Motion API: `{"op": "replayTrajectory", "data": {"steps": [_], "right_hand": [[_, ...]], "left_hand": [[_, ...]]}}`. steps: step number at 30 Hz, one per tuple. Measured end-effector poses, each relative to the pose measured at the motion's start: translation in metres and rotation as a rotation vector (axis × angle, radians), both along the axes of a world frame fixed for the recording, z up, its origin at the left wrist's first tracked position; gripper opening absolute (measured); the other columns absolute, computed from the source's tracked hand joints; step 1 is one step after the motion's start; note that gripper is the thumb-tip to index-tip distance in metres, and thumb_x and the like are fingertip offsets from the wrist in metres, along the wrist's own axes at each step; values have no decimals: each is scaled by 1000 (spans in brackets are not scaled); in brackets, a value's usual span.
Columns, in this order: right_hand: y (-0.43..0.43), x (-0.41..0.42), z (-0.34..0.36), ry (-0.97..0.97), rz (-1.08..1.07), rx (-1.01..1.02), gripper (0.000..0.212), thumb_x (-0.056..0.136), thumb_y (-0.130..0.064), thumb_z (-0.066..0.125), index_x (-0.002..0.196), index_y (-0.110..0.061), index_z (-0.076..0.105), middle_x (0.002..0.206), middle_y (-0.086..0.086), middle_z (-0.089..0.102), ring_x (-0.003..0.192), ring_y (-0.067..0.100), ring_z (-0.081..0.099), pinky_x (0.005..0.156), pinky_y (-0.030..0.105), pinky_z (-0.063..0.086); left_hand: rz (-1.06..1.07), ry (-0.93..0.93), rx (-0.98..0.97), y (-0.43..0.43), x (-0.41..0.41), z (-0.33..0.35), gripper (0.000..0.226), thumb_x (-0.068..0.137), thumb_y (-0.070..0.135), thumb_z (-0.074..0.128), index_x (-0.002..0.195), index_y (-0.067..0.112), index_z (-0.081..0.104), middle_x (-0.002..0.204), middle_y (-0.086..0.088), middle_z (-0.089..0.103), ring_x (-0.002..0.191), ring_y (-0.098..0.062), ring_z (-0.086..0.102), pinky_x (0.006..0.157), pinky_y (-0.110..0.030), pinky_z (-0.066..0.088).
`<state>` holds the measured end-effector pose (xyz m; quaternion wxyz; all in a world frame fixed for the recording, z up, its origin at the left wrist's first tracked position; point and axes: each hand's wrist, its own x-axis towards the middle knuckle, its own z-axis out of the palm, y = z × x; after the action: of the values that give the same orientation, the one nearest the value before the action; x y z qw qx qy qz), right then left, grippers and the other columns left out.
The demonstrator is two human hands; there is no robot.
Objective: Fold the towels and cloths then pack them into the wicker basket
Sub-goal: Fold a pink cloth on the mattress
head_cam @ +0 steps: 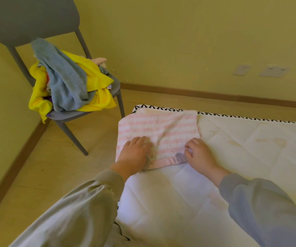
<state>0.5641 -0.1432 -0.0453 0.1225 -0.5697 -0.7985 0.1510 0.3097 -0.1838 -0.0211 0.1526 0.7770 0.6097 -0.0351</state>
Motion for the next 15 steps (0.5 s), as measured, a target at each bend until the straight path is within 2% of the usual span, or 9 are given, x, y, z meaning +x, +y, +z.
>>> {"op": "replayTrajectory", "data": {"steps": [2, 5, 9, 11, 15], "right_hand": [[9, -4, 2, 78, -186, -54, 25, 92, -15, 49, 110, -3, 61, 111, 8, 56, 104, 26, 52, 89, 31, 41], [26, -13, 11, 187, -435, -180, 33, 93, -17, 49, 123, -6, 53, 124, 10, 48, 108, 27, 52, 90, 32, 41], [52, -14, 13, 186, -502, -282, 41, 93, -19, 49, 132, -6, 45, 130, 11, 45, 109, 29, 53, 93, 37, 45], [63, -14, 13, 178, -508, -299, 45, 94, -19, 49, 136, -6, 41, 134, 12, 44, 113, 30, 52, 93, 36, 45], [87, -13, 8, 213, -585, -315, 46, 94, -22, 52, 136, -6, 41, 133, 13, 43, 110, 31, 53, 84, 32, 45]], "left_hand": [[58, 45, -67, 7, 7, 1, 61, 99, 21, 38, 151, 23, 7, 160, -3, 1, 147, -27, 1, 119, -45, 8], [138, 113, -109, 24, 11, -1, 67, 101, 30, 36, 151, 28, -8, 159, -2, -14, 146, -28, -11, 118, -48, 2], [208, 161, -126, 49, 19, -4, 68, 101, 45, 31, 148, 34, -17, 158, -3, -21, 145, -29, -17, 117, -50, 1], [257, 150, -144, 59, 23, -8, 69, 100, 48, 29, 147, 34, -19, 157, -4, -22, 145, -30, -17, 117, -52, 3], [233, 193, -147, 62, 26, -25, 67, 99, 54, 20, 147, 32, -21, 157, -4, -23, 145, -32, -17, 115, -56, 7]]}}
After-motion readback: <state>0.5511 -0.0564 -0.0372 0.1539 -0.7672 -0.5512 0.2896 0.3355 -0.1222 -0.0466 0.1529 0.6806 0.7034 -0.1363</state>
